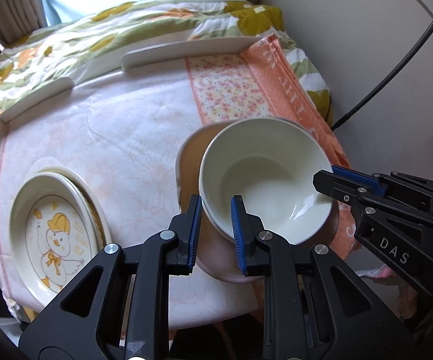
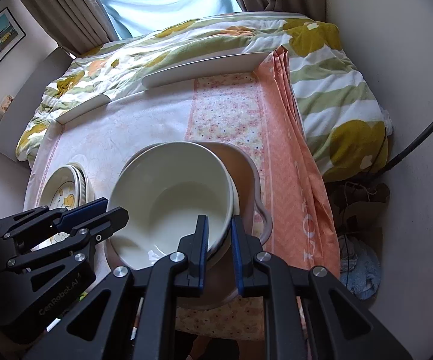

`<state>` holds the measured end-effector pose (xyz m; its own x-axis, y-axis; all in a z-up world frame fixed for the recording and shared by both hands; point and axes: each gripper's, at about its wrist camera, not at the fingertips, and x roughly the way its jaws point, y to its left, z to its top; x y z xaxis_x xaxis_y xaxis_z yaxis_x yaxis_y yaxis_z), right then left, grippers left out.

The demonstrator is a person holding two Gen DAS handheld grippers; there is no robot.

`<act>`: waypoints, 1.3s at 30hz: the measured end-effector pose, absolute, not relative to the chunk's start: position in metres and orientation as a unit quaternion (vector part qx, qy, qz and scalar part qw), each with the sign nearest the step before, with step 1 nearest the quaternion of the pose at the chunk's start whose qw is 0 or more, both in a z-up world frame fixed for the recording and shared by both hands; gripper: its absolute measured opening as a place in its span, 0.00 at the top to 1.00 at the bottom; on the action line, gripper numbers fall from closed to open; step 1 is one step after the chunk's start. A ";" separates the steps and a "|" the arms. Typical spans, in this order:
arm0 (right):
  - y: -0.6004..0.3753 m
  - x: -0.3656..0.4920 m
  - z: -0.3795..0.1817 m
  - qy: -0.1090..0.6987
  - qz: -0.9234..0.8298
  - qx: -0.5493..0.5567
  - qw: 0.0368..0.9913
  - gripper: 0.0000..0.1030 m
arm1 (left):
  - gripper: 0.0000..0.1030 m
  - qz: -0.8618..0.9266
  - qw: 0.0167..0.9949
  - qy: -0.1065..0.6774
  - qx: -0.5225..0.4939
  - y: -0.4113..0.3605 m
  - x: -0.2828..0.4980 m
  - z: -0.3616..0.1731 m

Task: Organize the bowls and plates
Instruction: 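Open the right gripper and lift it off the small white bowl, then grasp the pink basin rim with both grippers on opposite sides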

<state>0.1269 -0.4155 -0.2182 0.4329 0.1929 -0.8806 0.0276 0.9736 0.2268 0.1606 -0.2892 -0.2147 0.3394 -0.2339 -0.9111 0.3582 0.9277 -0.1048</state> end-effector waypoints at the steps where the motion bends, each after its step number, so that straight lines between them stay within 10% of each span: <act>1: -0.417 0.125 -0.214 0.525 0.049 0.108 0.843 0.86 | 0.83 -0.181 0.821 0.539 0.057 -0.287 0.160 -0.209; 9: -0.420 0.107 -0.166 0.482 0.052 0.085 0.870 0.85 | 0.82 -0.184 0.874 0.442 0.075 -0.267 0.144 -0.143; 11: -0.418 0.101 -0.156 0.471 0.046 0.073 0.878 0.71 | 0.82 -0.187 0.881 0.428 0.071 -0.261 0.141 -0.132; 13: -0.416 0.094 -0.147 0.457 0.046 0.066 0.886 0.21 | 0.82 -0.181 0.886 0.421 0.067 -0.255 0.138 -0.125; 15: -0.416 0.087 -0.141 0.439 0.041 0.058 0.896 0.05 | 0.75 -0.179 0.884 0.427 0.056 -0.248 0.138 -0.122; 17: -0.415 0.082 -0.138 0.430 0.037 0.050 0.901 0.05 | 0.18 -0.180 0.885 0.427 0.038 -0.238 0.137 -0.121; 19: -0.414 0.077 -0.137 0.426 0.039 0.047 0.903 0.04 | 0.00 -0.169 0.901 0.399 0.029 -0.229 0.129 -0.118; 39: -0.428 0.085 -0.205 0.536 -0.008 0.046 0.843 0.01 | 0.01 -0.213 0.813 0.529 0.118 -0.234 0.143 -0.214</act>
